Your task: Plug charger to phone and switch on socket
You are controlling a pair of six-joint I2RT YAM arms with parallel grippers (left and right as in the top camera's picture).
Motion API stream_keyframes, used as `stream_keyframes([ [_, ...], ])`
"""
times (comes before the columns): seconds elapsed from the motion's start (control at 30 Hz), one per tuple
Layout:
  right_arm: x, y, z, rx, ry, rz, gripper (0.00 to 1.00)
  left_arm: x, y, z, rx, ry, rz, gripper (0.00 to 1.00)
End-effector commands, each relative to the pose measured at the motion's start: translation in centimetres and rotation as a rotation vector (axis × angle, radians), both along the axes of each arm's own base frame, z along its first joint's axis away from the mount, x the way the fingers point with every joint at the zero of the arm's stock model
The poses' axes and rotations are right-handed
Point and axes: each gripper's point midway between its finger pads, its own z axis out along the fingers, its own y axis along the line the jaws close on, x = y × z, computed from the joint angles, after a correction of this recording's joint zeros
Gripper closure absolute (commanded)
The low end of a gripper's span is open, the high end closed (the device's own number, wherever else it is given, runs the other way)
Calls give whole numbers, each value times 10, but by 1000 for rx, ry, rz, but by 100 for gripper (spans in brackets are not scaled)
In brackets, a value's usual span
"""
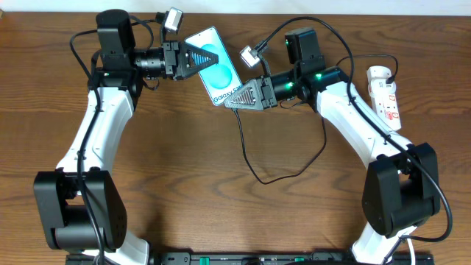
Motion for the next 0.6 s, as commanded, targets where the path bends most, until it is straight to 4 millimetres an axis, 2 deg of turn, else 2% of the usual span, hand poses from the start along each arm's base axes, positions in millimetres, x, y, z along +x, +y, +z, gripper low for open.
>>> stream_keyframes([
  [0.0,3,-3,6,9,-17,-6,49,-9,0,11,-18,-26,-41,93],
  [0.17,3,-3,6,9,-19,-6,12,-9,0,11,-18,-26,-42,93],
  [0.23,3,-2,6,9,-19,-6,1,-9,0,11,-18,-26,-41,92],
  [0.33,6,-2,4,-3,-28,-21,1,-9,0,11,-18,-26,-42,93],
  [0.4,14,-2,-5,-55,-36,-72,1,-9,0,11,-18,-26,-42,93],
  [0.5,32,-6,-29,-193,-15,-192,1,-9,0,11,-18,-25,-42,93],
  [0.57,44,-17,-52,-334,-1,-299,1,-9,0,11,-18,-25,-42,92],
])
